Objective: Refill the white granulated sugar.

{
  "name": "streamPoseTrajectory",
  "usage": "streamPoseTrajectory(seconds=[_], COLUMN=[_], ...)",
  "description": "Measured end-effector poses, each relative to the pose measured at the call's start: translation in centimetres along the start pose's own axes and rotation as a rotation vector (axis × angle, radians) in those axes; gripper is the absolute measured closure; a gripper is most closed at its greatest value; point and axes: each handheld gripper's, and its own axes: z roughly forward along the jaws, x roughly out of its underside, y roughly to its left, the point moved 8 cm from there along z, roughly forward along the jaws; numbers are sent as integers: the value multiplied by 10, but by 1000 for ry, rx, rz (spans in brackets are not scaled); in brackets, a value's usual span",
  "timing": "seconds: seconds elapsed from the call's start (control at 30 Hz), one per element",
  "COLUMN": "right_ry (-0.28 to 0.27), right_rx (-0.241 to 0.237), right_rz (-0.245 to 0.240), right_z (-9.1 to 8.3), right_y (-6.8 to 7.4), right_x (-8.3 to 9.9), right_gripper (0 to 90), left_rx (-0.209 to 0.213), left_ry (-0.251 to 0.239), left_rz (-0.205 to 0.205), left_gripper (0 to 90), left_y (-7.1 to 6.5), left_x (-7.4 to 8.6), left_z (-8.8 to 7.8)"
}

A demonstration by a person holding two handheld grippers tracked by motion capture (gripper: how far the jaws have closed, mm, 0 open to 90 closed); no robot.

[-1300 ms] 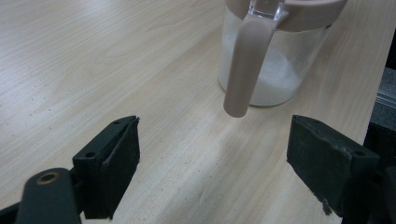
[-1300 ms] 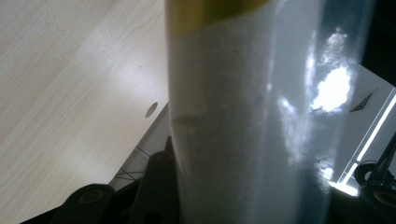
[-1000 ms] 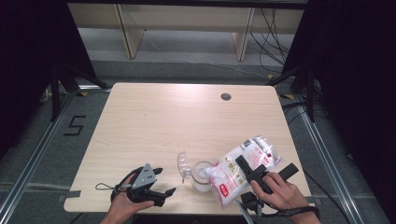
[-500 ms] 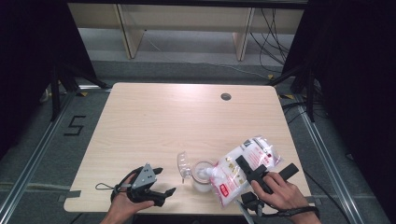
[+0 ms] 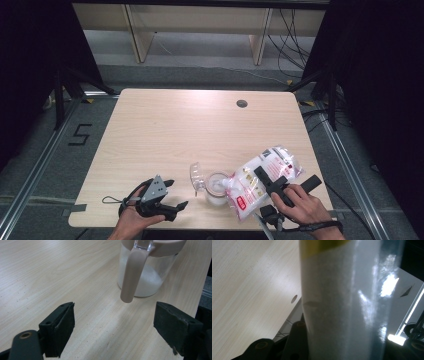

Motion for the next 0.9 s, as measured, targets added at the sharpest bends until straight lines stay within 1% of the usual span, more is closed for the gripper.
streamPoseTrajectory(seconds=[0.03,0.1,0.13,0.23,0.33,0.57,0.6,0.63,0.9], right_ry=[0,-2,-2,-3,-5,-6,-10,-13,-14], right_rx=[0,0,-1,-1,-2,2,2,4,0], right_rz=[1,4,3,10,14,13,26,36,32], right_z=[0,0,0,1,1,0,0,1,1], right_y=[0,0,0,1,0,-1,0,1,1], right_x=[0,0,0,0,0,0,0,0,-1], right_gripper=[733,733,733,734,734,734,734,734,735], left_rx=[-3,-2,-6,-7,-1,3,5,-1,-7], left_ry=[-3,-4,10,8,-3,4,-3,3,8], left_rz=[15,13,9,9,12,4,3,3,9], left_gripper=[171,170,171,171,171,171,170,171,171], left_y=[1,1,1,1,1,0,0,0,1], left_x=[0,0,1,1,0,1,0,1,1], left_z=[1,1,0,0,1,0,1,1,0])
